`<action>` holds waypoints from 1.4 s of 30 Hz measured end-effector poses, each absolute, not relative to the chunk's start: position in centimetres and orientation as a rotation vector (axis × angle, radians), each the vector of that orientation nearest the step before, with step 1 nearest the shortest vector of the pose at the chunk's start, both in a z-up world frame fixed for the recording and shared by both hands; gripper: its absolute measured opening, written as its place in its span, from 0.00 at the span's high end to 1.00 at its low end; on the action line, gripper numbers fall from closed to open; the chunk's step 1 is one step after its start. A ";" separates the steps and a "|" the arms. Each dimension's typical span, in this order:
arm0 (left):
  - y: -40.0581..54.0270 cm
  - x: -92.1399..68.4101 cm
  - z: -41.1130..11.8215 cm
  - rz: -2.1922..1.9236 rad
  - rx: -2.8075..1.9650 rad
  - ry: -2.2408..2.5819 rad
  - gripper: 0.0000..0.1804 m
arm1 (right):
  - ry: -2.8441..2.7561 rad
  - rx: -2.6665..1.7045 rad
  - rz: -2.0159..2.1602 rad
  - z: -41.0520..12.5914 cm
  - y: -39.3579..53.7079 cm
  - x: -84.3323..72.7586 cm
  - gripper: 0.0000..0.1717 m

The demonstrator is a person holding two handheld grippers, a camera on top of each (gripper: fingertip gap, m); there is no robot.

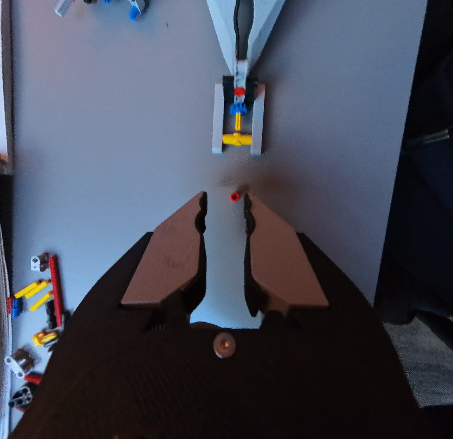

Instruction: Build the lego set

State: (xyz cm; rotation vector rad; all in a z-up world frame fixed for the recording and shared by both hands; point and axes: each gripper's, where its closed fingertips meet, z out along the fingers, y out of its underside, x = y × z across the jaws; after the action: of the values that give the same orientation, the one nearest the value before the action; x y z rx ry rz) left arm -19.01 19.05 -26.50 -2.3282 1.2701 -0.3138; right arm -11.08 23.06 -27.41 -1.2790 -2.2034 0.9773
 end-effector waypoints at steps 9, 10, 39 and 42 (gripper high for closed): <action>18.2 -18.8 -26.7 -0.395 -2.345 1.232 0.94 | -2.207 -1.278 0.983 -27.4 23.0 -11.0 1.00; 18.2 -18.7 -26.8 -0.399 -2.348 1.234 0.94 | -2.208 -1.279 0.985 -27.4 23.0 -11.0 1.00; 20.8 -13.9 -26.3 -0.402 -2.024 1.175 0.98 | -2.216 -1.271 0.990 -27.4 23.1 -10.6 1.00; 21.0 -13.6 -26.4 -0.412 -2.019 1.159 0.98 | -2.213 -1.264 0.981 -27.4 23.1 -10.7 1.00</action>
State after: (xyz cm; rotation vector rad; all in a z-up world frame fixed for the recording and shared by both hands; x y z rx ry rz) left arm -13.60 20.97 -26.44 -2.0187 1.1587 -0.4121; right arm -10.67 23.10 -27.37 -1.2644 -2.2129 0.9807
